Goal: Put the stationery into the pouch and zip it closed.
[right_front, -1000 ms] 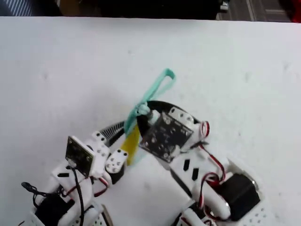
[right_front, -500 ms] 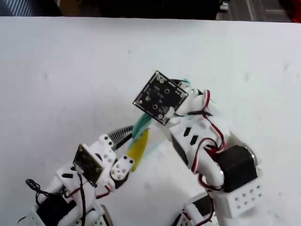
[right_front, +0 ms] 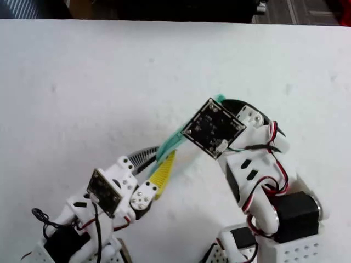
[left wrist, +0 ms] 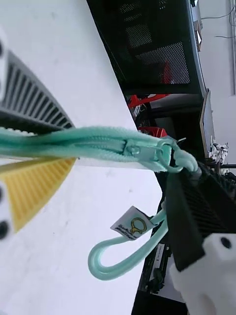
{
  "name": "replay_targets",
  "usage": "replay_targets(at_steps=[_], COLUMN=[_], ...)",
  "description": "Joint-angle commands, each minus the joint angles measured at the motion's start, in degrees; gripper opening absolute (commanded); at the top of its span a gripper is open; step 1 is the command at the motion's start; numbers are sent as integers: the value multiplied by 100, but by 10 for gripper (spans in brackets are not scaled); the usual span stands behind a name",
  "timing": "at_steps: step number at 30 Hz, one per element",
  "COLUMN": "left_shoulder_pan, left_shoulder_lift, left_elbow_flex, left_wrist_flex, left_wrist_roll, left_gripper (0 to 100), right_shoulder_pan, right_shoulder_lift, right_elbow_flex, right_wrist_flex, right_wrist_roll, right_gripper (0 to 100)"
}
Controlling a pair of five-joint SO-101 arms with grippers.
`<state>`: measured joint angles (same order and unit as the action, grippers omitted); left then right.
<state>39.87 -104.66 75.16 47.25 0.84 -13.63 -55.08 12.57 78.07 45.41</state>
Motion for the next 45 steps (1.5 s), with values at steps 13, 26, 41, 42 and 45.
replay_targets(at_steps=[13,26,41,42,45], left_shoulder_pan=[-251,-251,-338,-444,-831], left_shoulder_lift=[4,4,4,4,4], left_elbow_flex=[-18,-53,-44,-44,9], left_wrist_flex=[26,132,97,70,-290], left_wrist_roll=[273,273,264,264,264], left_gripper=[21,21,20,20,20], right_shoulder_pan=[1657,2009,1824,1710,1341], right_shoulder_lift=[84,857,1429,1332,927], right_elbow_flex=[897,422,-237,-237,-220], right_wrist_flex=[-2053,-2299,-1657,-1534,-1297], right_wrist_roll=[158,-273,-888,-967,-1152], right_gripper=[15,15,56,108,330])
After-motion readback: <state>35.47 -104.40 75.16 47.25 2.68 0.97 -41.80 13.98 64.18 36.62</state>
